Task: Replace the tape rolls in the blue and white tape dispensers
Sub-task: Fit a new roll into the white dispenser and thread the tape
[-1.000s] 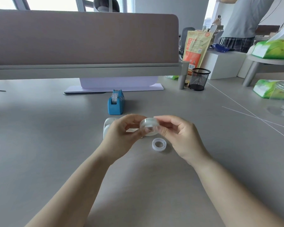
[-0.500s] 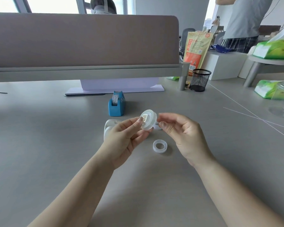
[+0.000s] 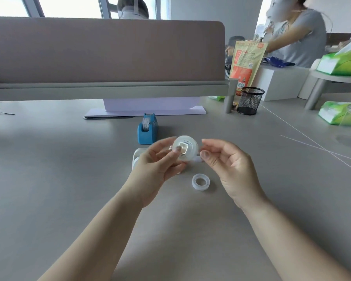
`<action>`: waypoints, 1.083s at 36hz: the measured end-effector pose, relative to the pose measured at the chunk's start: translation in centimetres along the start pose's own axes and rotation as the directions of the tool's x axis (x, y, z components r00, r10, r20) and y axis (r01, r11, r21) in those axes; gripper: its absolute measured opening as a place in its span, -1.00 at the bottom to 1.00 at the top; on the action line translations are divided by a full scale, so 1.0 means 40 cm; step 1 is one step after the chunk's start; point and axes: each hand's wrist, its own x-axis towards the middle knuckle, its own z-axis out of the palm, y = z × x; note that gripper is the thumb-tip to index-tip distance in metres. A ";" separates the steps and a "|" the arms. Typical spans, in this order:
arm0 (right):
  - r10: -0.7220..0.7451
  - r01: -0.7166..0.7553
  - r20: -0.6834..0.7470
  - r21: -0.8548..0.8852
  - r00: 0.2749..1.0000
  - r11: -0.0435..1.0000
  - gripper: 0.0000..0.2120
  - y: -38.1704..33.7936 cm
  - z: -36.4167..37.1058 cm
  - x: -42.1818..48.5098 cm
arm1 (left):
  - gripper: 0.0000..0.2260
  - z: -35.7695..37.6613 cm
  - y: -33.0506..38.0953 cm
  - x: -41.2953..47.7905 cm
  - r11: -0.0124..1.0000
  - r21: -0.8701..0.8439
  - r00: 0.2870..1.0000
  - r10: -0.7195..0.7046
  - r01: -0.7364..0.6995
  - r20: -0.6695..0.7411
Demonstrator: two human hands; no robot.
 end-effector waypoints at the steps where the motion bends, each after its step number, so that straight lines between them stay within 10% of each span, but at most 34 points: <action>1: 0.019 -0.019 -0.006 0.000 1.000 1.000 -0.74 0.002 0.000 0.000 | -0.61 -0.007 0.009 0.000 0.997 0.036 0.998 0.063 -0.062 -0.031; 7: 0.145 -0.140 0.081 -0.067 0.986 0.988 -0.80 0.007 0.030 0.037 | -0.78 -0.089 0.063 0.000 0.883 0.393 0.941 0.320 -0.256 -0.106; 14: 0.082 -0.037 0.155 -0.273 0.985 0.961 -0.89 -0.024 0.105 0.143 | -0.84 -0.177 0.041 0.043 0.669 0.726 0.889 0.418 -0.160 -0.188; 39: 0.001 0.180 0.288 -0.604 0.958 0.776 -0.94 0.059 0.173 0.179 | -0.78 -0.255 0.044 0.038 0.236 0.967 0.925 0.379 -0.094 -0.002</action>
